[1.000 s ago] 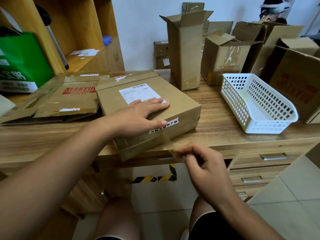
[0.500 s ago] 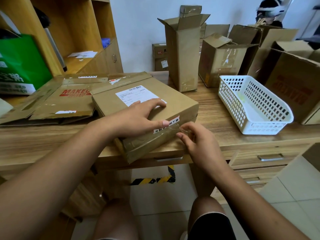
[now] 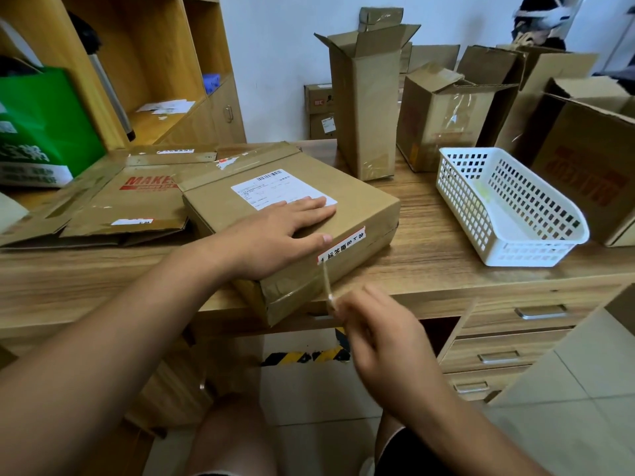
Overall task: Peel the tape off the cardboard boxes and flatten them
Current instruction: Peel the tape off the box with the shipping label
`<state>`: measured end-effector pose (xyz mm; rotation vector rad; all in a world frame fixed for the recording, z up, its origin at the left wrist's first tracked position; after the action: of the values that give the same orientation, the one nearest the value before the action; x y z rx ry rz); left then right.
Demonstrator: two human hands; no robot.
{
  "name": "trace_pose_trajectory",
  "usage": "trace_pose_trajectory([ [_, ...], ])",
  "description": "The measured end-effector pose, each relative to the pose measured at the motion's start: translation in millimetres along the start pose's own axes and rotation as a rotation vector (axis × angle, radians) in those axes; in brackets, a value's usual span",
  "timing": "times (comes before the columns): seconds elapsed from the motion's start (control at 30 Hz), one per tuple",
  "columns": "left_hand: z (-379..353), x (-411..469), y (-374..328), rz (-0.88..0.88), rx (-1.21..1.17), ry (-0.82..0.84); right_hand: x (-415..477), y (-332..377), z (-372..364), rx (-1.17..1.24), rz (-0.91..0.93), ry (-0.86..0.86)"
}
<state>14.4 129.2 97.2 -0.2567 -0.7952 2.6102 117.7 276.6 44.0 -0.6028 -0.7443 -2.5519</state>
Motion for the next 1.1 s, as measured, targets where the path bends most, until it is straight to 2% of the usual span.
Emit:
trace_pose_trajectory([
  [0.13, 0, 3, 5, -0.007, -0.013, -0.016, 1, 9, 9, 0.044, 0.014, -0.018],
  [0.33, -1, 2, -1, -0.011, -0.018, -0.089, 21, -37, 13, 0.070, -0.243, -0.073],
  [0.57, 4, -9, -16, -0.105, -0.123, -0.252, 40, -61, 1, 0.306, -0.415, -0.114],
  [0.73, -3, -17, -10, -0.107, -0.035, -0.014, 41, -71, -6, 0.423, -0.472, -0.133],
  [0.87, -7, -17, -9, -0.108, 0.081, 0.008, 40, -72, -5, 0.495, -0.453, -0.126],
  [1.1, -11, -11, -9, -0.087, 0.101, -0.043, 20, -40, 6, 0.566, -0.275, -0.086],
])
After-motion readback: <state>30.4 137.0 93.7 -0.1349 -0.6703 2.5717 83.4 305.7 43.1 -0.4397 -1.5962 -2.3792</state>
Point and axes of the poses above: each hand's wrist, its own x-axis towards the middle knuckle, its own z-axis out of the back of the hand, y = z × x, the point moved 7 cm from there along x, towards the middle knuckle, and after that the axes turned 14 degrees about -x, right-handed, at the moved point
